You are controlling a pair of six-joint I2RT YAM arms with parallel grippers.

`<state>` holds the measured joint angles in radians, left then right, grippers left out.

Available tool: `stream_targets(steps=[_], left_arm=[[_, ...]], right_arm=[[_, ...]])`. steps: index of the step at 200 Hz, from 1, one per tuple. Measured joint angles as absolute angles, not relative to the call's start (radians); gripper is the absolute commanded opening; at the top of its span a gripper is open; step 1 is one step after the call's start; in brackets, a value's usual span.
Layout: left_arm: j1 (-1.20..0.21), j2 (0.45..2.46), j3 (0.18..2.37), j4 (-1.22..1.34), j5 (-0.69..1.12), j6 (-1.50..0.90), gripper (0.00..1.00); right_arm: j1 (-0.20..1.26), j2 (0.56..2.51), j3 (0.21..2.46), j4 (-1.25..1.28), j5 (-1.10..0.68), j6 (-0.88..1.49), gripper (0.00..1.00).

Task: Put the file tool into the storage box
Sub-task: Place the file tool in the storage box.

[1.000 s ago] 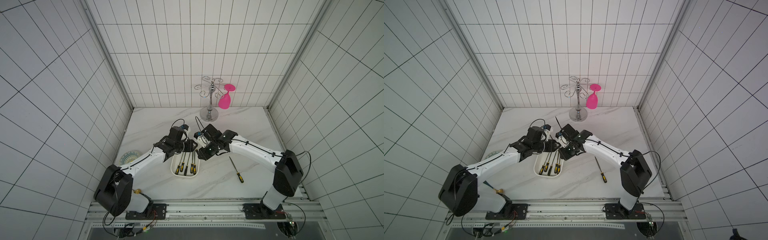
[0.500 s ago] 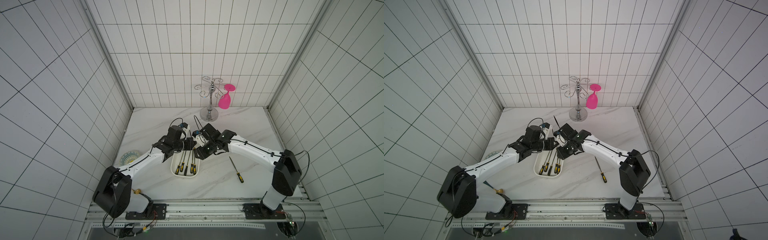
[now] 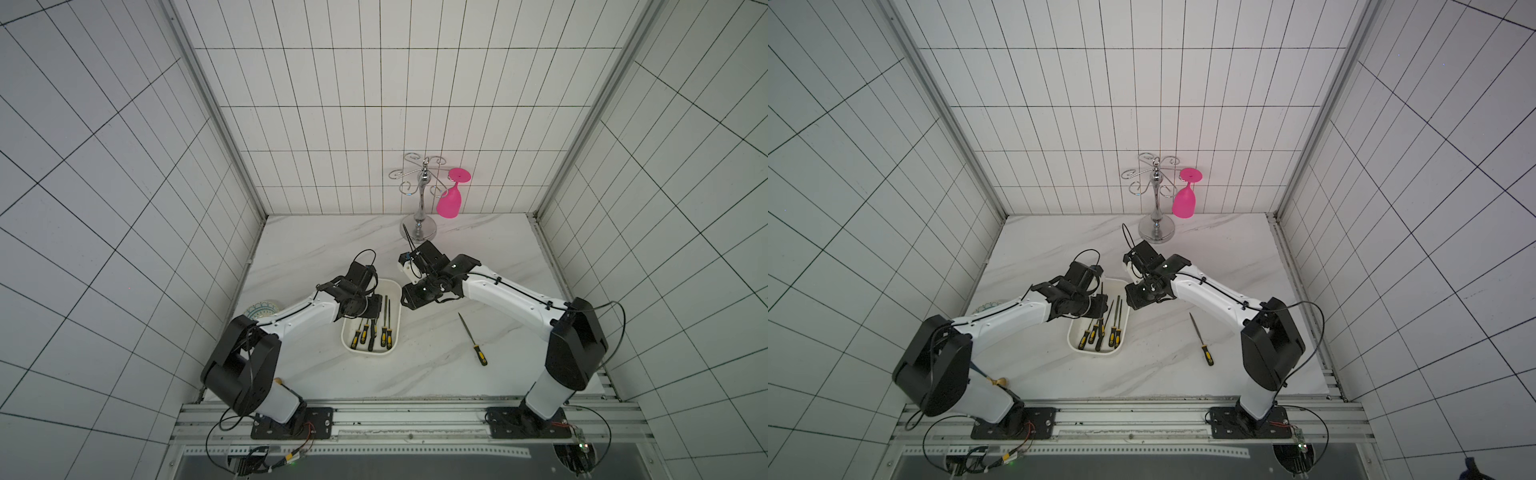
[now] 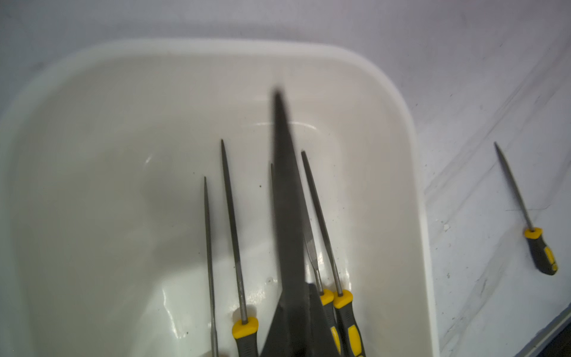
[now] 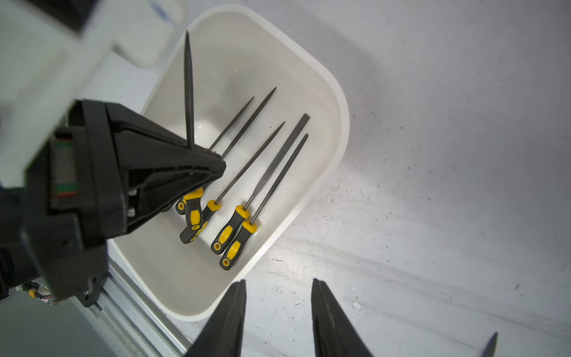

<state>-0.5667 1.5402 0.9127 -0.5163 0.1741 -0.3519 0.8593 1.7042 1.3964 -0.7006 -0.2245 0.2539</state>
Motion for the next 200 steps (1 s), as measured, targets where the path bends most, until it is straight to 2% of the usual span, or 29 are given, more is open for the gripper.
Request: stream_targets(steps=[45, 62, 79, 94, 116, 164, 200], left_arm=[[-0.596, 1.586, 0.959, -0.547, 0.176, -0.323, 0.0], [-0.596, 1.589, 0.96, -0.558, 0.17, -0.318, 0.19], [-0.596, 1.589, 0.96, -0.567, 0.161, -0.322, 0.42], [-0.596, 1.591, 0.963, -0.574, 0.155, -0.315, 0.51], [-0.596, 1.604, 0.972, -0.582, 0.146, -0.321, 0.53], [-0.596, 1.608, 0.979, -0.58, 0.138, -0.322, 0.54], [-0.596, 1.608, 0.979, -0.579, 0.136, -0.324, 0.54]], right_arm=[[0.856, 1.704, 1.39, -0.7, -0.218, 0.268, 0.4], [0.849, 1.703, 1.376, -0.701, -0.215, 0.276, 0.41], [0.836, 1.703, 1.358, -0.7, -0.206, 0.29, 0.41], [0.815, 1.696, 1.338, -0.702, -0.189, 0.31, 0.42], [0.776, 1.68, 1.303, -0.706, -0.152, 0.349, 0.42], [0.69, 1.619, 1.195, -0.78, -0.001, 0.452, 0.51], [0.68, 1.594, 1.092, -0.845, 0.083, 0.505, 0.52]])
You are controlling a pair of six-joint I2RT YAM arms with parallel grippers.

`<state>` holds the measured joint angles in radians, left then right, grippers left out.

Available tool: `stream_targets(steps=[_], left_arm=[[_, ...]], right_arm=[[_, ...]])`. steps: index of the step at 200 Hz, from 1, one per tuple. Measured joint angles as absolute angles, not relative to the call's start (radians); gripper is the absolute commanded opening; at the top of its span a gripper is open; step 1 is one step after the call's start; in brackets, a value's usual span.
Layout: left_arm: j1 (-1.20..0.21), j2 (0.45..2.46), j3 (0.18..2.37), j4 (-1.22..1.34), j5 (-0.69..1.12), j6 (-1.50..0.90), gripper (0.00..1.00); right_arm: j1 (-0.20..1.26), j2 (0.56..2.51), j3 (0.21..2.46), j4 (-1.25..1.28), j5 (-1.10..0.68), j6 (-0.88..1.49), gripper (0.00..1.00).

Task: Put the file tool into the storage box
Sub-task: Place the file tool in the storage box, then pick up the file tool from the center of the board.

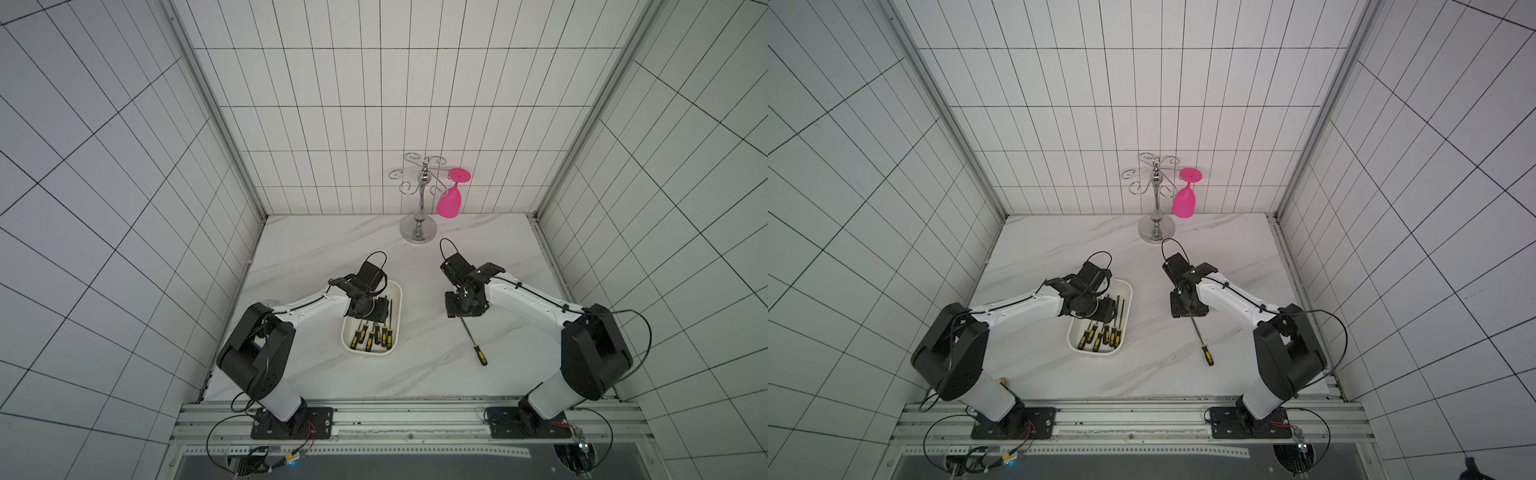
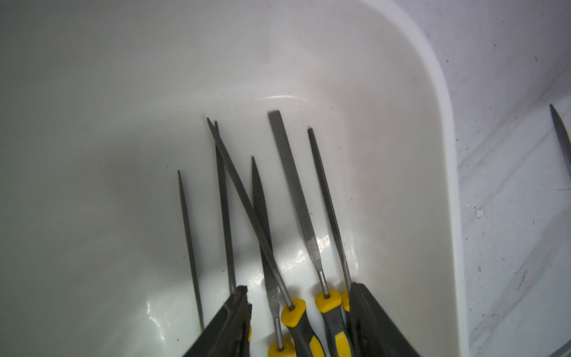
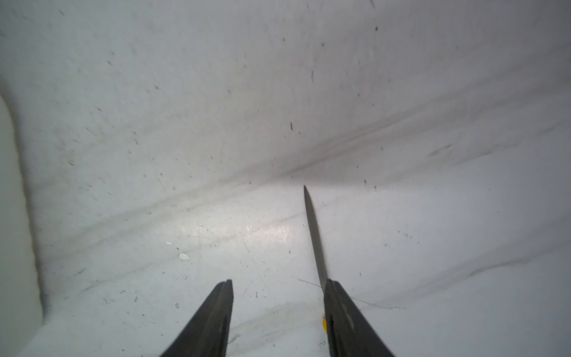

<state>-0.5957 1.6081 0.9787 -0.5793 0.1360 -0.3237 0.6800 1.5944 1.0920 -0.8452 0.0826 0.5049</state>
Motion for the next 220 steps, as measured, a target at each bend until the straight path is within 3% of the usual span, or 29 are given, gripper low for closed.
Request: stream_targets(steps=[92, 111, 127, 147, 158, 220], left_arm=[[-0.596, 1.608, 0.979, -0.567, 0.135, -0.333, 0.54], [-0.596, 1.608, 0.979, -0.563, 0.135, -0.34, 0.54], [-0.596, 1.608, 0.979, -0.56, 0.135, -0.344, 0.54], [-0.596, 1.608, 0.979, -0.557, 0.136, -0.351, 0.56], [-0.596, 1.608, 0.979, -0.556, 0.139, -0.356, 0.59], [-0.594, 1.543, 0.978, -0.499, 0.194, -0.374, 0.65]], right_arm=[[0.701, 1.55, 0.838, -0.847, 0.044, 0.607, 0.5], [0.71, 1.518, 0.803, -0.818, 0.03, 0.626, 0.42], [0.716, 1.493, 0.778, -0.787, 0.018, 0.641, 0.19], [0.723, 1.477, 0.766, -0.77, 0.001, 0.651, 0.04], [0.724, 1.474, 0.764, -0.765, -0.003, 0.653, 0.0], [0.747, 1.462, 0.836, -0.722, -0.074, 0.572, 0.0]])
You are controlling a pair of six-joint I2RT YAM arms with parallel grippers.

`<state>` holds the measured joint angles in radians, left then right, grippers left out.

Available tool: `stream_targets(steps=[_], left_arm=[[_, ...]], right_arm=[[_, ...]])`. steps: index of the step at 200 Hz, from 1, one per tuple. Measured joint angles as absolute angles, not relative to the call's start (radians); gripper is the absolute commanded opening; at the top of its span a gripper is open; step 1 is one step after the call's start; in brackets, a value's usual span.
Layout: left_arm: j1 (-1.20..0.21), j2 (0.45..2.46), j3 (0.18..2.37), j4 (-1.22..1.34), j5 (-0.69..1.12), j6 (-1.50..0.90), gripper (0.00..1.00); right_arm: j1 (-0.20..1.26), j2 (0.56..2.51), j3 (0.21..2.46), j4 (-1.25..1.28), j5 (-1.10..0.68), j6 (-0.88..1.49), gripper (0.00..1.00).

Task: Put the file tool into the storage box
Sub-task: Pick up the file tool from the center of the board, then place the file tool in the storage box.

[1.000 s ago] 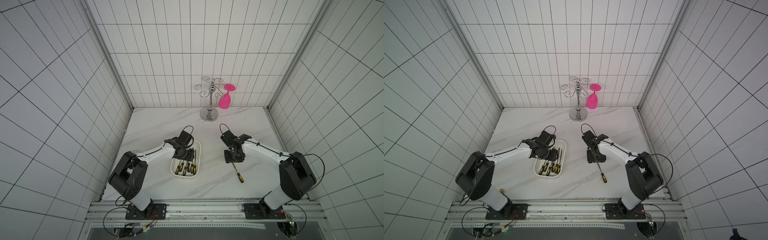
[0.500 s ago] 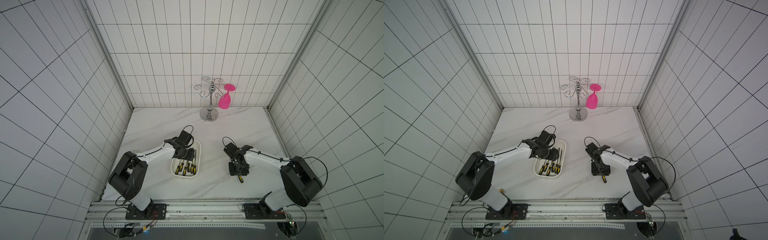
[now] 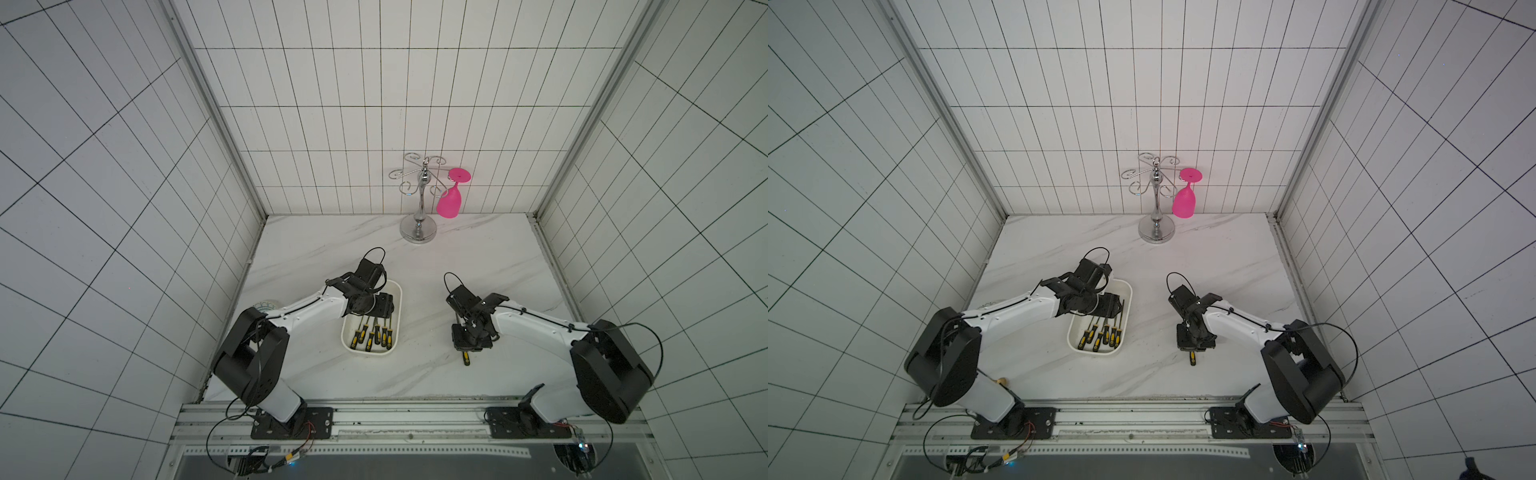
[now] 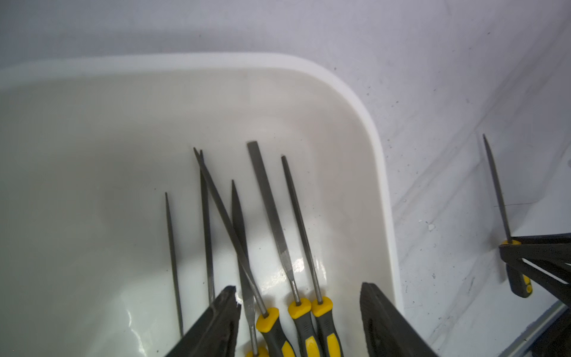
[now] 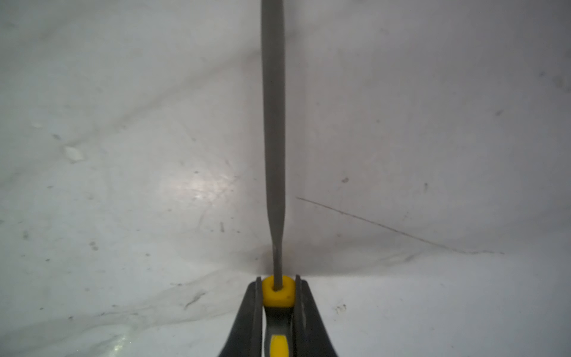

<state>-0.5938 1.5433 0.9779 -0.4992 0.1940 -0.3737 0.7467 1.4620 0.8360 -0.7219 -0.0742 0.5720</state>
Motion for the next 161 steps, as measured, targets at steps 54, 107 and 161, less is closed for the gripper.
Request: stream_targets(steps=[54, 107, 161], left_arm=[[-0.594, 1.444, 0.929, -0.353, 0.274, -0.397, 0.66], [-0.594, 1.444, 0.925, -0.321, 0.294, -0.396, 0.66], [-0.594, 1.444, 0.925, -0.314, 0.294, -0.397, 0.64]], right_arm=[[0.784, 1.578, 1.102, -0.616, -0.252, 0.428, 0.02], [0.87, 1.679, 1.214, -0.643, -0.339, 0.304, 0.02], [0.879, 1.679, 1.323, -0.651, -0.372, 0.261, 0.03]])
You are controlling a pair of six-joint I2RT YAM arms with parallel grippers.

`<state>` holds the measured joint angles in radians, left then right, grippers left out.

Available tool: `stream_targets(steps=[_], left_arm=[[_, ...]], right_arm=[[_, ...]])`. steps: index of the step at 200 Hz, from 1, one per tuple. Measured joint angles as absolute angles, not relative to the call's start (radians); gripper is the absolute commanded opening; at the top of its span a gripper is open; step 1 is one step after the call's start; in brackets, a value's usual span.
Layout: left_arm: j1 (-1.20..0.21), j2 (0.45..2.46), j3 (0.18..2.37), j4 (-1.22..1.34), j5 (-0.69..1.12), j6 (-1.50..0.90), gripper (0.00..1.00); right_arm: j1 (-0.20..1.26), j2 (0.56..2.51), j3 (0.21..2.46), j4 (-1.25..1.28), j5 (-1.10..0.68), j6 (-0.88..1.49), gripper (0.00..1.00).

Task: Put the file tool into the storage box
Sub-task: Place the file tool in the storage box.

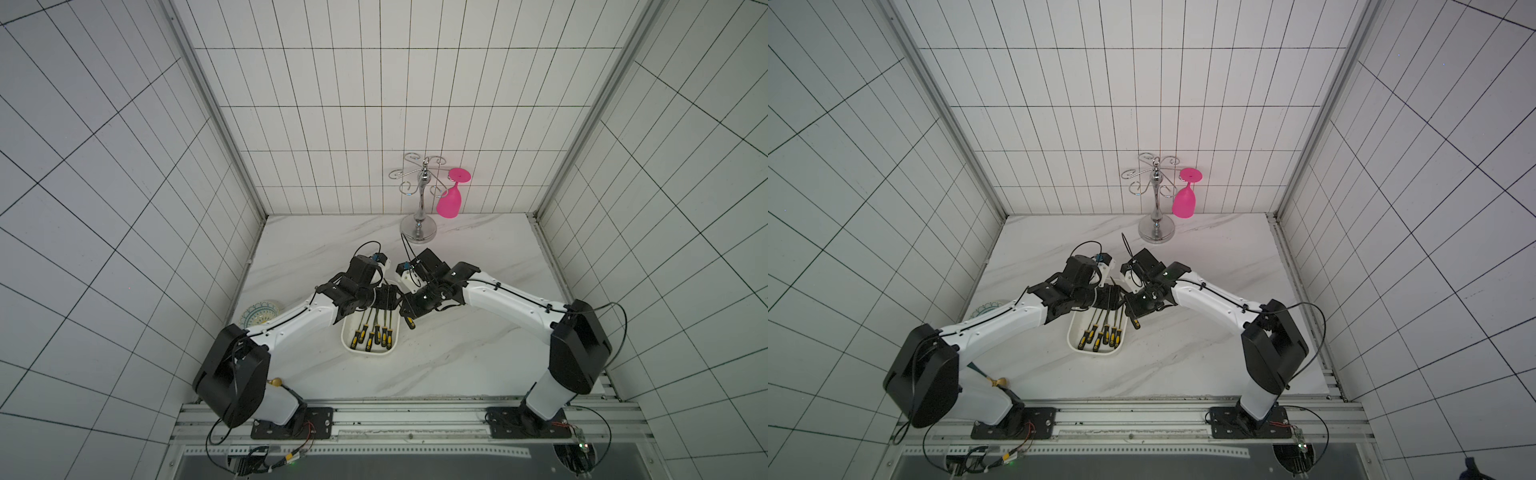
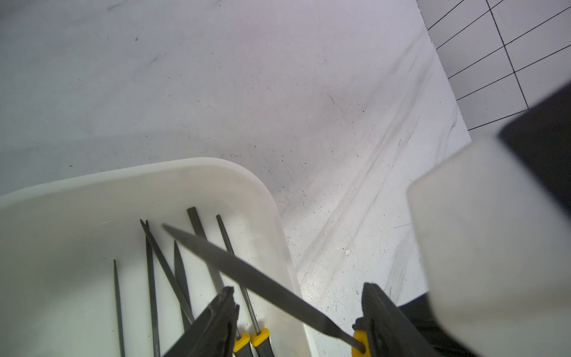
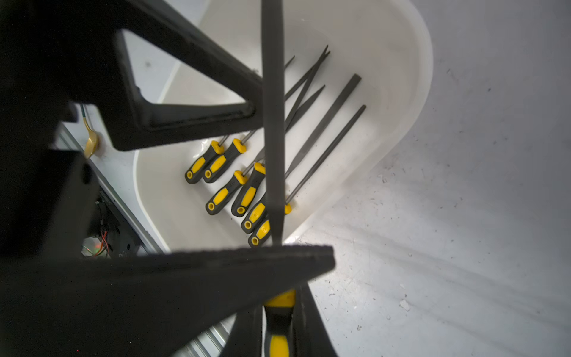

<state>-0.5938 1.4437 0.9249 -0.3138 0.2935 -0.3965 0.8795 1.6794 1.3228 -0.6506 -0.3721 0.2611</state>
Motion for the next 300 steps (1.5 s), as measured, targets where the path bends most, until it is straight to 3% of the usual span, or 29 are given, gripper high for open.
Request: stream_targets(steps=[25, 45, 65, 108, 128, 147, 233, 245, 260, 300], left_arm=[[-0.594, 1.444, 0.925, -0.309, 0.301, -0.393, 0.53], [-0.594, 1.444, 0.917, -0.294, 0.313, -0.393, 0.3], [-0.594, 1.441, 0.907, -0.243, 0.355, -0.418, 0.0], [-0.597, 1.421, 0.906, -0.19, 0.392, -0.437, 0.0], [-0.596, 1.42, 0.905, -0.19, 0.394, -0.437, 0.0], [-0.593, 1.42, 0.904, -0.21, 0.373, -0.429, 0.0], [-0.58, 1.412, 0.898, -0.422, 0.149, -0.382, 0.0], [-0.58, 1.419, 0.899, -0.439, 0.137, -0.38, 0.23], [-0.58, 1.438, 0.899, -0.456, 0.123, -0.379, 0.42], [-0.58, 1.473, 0.902, -0.485, 0.09, -0.382, 0.67]], right_arm=[[0.879, 1.679, 1.335, -0.651, -0.382, 0.259, 0.03], [0.879, 1.679, 1.335, -0.652, -0.383, 0.259, 0.03], [0.879, 1.679, 1.334, -0.656, -0.384, 0.262, 0.03], [0.883, 1.669, 1.335, -0.641, -0.379, 0.266, 0.05], [0.883, 1.669, 1.335, -0.641, -0.377, 0.27, 0.25], [0.883, 1.664, 1.335, -0.641, -0.374, 0.272, 0.34], [0.82, 1.594, 1.302, -0.609, -0.305, 0.332, 0.36], [0.786, 1.576, 1.272, -0.595, -0.3, 0.352, 0.36], [0.744, 1.557, 1.23, -0.581, -0.296, 0.373, 0.36], [0.638, 1.489, 1.141, -0.573, -0.288, 0.405, 0.36]])
